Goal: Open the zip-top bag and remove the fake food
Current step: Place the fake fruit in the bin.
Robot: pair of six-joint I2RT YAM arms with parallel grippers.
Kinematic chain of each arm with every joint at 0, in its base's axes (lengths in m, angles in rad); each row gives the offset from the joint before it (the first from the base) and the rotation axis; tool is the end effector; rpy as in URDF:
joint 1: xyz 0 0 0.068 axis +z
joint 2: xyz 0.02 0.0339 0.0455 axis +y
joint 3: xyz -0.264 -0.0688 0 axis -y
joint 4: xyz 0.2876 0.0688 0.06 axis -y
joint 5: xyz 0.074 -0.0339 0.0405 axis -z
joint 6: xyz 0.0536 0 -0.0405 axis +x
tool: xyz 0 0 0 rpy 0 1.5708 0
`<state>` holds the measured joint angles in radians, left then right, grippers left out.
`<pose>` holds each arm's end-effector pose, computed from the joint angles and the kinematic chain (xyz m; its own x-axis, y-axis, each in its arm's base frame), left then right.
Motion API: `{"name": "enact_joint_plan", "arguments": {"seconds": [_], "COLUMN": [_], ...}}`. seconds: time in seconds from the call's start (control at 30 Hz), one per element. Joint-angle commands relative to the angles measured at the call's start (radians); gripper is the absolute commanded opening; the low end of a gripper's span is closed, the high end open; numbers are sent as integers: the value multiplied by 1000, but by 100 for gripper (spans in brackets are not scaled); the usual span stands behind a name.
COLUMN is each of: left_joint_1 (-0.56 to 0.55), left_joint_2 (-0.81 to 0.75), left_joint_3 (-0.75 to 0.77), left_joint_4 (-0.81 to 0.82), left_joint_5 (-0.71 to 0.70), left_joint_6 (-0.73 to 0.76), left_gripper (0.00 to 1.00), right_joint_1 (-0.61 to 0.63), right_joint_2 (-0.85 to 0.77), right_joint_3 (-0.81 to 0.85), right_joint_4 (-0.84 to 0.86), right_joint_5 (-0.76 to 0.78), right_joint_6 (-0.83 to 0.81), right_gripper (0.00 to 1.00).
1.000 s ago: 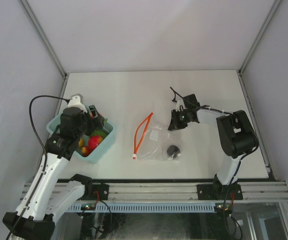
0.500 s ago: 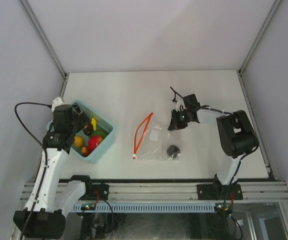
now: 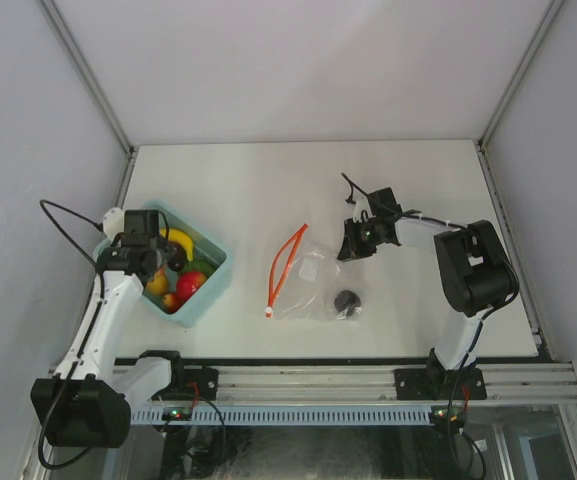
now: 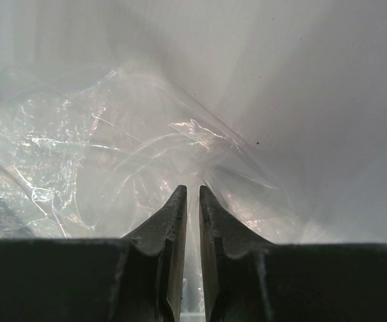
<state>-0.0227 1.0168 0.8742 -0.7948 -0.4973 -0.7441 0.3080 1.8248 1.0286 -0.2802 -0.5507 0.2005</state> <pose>0.2465 0.0200 0.2589 -0.4152 -0.5860 -0.6959 -0.7388 0.6635 -0.1180 0.3604 0.1441 0.1001 -0.9206 -0.1148 -0.3733 -0.3180 0.7752 0.5459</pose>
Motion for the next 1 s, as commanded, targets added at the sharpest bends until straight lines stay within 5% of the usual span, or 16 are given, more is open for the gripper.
{"name": "enact_joint_plan", "arguments": {"seconds": [0.0,0.3,0.67,0.97], "left_joint_1": [12,21,24,23], "left_joint_2": [-6,13,-21,-202], "left_joint_3": [71,95,103,1], "left_joint_4": [22,9,-11,205], "left_joint_5": [-64,-91,-45,389], "left_joint_6": [-30,-52,-44,136], "left_gripper": [43,100,100,100], "right_joint_1": [-6,-6,-6,-6], "right_joint_2": [-30,-32,-32,-43], "right_joint_3": [-1,-1,-1,-2], "right_joint_4": [33,30,30,27], "right_joint_5": [0,-1,-4,-9], "right_joint_6": [-6,-7,-9,-21], "right_gripper": [12,13,13,14]}}
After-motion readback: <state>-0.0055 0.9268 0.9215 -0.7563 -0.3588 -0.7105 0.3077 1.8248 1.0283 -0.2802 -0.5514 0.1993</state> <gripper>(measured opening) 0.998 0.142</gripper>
